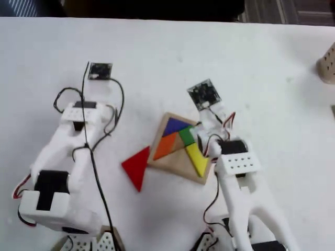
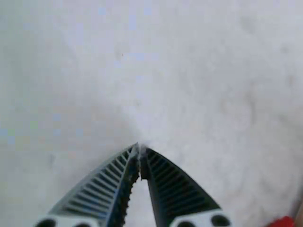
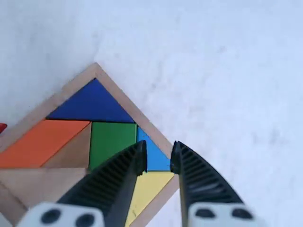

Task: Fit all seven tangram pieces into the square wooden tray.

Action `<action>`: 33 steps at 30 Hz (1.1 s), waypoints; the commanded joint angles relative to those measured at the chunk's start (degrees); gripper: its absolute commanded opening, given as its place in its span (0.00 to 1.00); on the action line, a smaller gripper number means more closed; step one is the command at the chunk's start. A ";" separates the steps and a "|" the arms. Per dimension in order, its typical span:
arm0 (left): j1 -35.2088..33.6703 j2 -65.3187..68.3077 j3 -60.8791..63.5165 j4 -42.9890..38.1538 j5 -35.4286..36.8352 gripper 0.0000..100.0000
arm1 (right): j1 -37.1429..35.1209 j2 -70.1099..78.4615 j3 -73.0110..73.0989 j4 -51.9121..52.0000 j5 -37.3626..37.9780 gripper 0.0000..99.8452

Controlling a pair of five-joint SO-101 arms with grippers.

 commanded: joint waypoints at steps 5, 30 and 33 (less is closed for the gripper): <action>-0.92 -0.04 -3.34 -0.18 -0.62 0.02 | -0.48 21.32 -16.97 4.88 10.99 0.19; -0.92 0.04 -2.90 -2.37 -0.62 0.02 | 3.91 50.51 -46.33 23.16 22.24 0.13; -0.92 0.04 -2.90 -2.37 -0.62 0.02 | 4.44 50.95 -47.38 24.84 22.24 0.12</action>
